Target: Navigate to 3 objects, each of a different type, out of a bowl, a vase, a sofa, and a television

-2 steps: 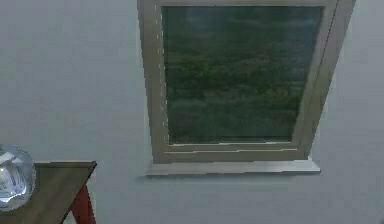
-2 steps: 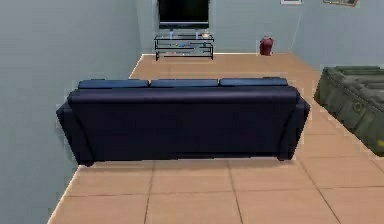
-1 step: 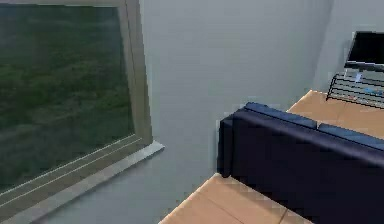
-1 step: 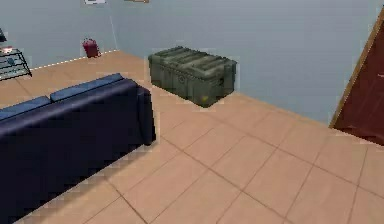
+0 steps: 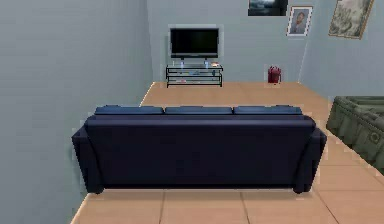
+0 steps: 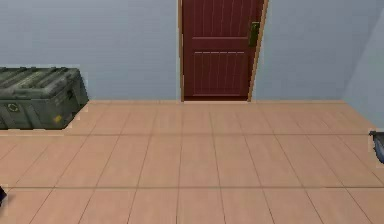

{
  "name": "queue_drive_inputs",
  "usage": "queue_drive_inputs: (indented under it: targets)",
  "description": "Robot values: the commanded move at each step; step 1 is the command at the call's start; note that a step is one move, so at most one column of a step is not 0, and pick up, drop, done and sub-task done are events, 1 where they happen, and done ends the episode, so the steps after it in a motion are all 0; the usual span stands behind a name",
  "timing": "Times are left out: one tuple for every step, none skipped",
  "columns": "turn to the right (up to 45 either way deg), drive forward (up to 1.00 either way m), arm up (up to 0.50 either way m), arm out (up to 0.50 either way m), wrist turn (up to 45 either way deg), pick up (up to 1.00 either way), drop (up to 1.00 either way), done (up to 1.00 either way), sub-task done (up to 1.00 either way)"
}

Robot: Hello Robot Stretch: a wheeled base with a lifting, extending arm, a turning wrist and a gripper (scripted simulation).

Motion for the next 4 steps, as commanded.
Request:
queue_drive_inputs:
  targets:
    - [0.0,0.6,0.0,0.0,0.0,0.0,0.0,0.0,0.0]
    - [0.0,0.0,0.0,0.0,0.0,0.0,0.0,0.0,1.0]
    - [45.0,0.0,0.0,0.0,0.0,0.0,0.0,0.0,0.0]
    - [36.0,0.0,0.0,0.0,0.0,0.0,0.0,0.0,0.0]
